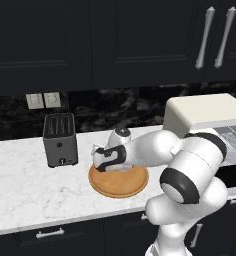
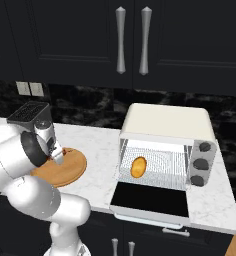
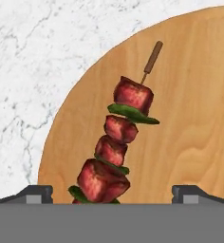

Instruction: Pick up the kebab skewer and baguette bread, and place them inside the toaster oven. Close the toaster oven door and start by setting the timer.

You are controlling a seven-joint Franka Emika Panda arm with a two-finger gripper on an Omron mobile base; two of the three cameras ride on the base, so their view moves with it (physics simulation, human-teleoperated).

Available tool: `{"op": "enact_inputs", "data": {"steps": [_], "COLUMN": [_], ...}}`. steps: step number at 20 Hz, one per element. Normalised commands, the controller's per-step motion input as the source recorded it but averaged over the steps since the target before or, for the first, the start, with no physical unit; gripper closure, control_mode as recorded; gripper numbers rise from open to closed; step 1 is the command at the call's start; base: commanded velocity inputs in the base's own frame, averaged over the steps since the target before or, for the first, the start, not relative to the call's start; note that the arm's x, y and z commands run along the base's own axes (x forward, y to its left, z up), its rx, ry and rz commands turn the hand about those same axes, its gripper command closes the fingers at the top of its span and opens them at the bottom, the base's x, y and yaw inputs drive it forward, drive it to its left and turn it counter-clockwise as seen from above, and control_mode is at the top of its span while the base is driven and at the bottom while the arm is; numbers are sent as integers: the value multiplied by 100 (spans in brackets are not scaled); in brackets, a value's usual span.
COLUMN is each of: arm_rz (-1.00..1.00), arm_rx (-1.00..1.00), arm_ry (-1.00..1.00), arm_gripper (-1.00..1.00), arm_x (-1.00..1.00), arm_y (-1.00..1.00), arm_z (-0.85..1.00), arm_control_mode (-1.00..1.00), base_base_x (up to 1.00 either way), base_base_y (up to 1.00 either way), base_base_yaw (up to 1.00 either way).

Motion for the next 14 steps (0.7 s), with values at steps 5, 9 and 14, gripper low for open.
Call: {"op": "enact_inputs", "data": {"steps": [5,9,14], "arm_rz": [0,0,0], "arm_rx": [0,0,0], "arm_ry": [0,0,0], "arm_gripper": [-100,-100,100], "arm_x": [21,5,0], "arm_y": [15,13,1], "arm_z": [-29,-16,-25], "arm_control_mode": [-100,-100,-100], "base_base_x": [0,0,0], "base_base_y": [0,0,0], "base_base_yaw": [0,0,0]}}
